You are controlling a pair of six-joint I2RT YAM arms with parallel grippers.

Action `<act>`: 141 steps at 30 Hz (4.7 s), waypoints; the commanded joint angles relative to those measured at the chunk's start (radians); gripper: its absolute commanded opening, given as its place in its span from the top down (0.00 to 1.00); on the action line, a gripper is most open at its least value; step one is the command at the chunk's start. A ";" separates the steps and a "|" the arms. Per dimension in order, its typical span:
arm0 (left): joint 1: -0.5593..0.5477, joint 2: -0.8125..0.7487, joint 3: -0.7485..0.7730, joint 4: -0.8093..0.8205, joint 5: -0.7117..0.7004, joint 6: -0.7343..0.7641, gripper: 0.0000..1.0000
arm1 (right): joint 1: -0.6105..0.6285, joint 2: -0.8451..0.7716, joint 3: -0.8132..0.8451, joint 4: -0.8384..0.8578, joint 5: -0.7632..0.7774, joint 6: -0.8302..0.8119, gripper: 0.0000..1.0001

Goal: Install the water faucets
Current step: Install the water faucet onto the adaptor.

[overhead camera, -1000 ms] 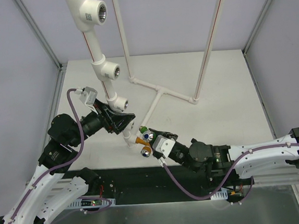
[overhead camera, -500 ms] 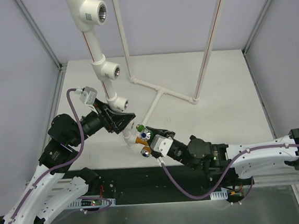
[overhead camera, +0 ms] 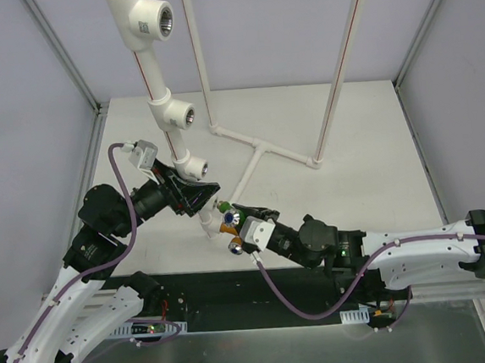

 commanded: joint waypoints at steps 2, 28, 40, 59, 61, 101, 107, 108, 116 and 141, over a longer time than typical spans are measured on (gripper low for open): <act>0.005 0.004 -0.009 0.061 0.022 -0.019 0.34 | -0.019 0.006 0.032 0.098 -0.035 -0.006 1.00; 0.005 0.000 -0.019 0.064 0.021 -0.027 0.34 | -0.042 0.025 0.050 0.156 -0.120 -0.004 1.00; 0.005 -0.008 -0.009 0.053 0.027 -0.041 0.41 | -0.088 0.000 -0.005 0.162 -0.203 0.075 1.00; 0.003 -0.033 -0.014 0.004 0.058 -0.110 0.44 | -0.175 0.064 -0.088 0.321 -0.355 0.166 1.00; 0.005 -0.022 -0.009 0.005 0.064 -0.113 0.45 | -0.177 0.074 -0.096 0.346 -0.345 0.166 1.00; 0.005 0.017 -0.015 0.061 0.084 -0.134 0.48 | -0.152 0.098 -0.142 0.472 -0.294 0.693 1.00; 0.005 0.020 -0.022 0.068 0.084 -0.136 0.48 | -0.152 0.117 -0.149 0.516 -0.269 0.858 1.00; 0.005 0.020 -0.025 0.070 0.084 -0.137 0.48 | -0.151 0.120 -0.149 0.527 -0.265 0.885 1.00; 0.005 0.018 -0.028 0.081 0.084 -0.140 0.48 | -0.148 0.160 -0.131 0.572 -0.200 1.186 1.00; 0.005 0.033 -0.049 0.125 0.081 -0.163 0.51 | -0.043 0.101 -0.060 0.443 -0.015 1.749 1.00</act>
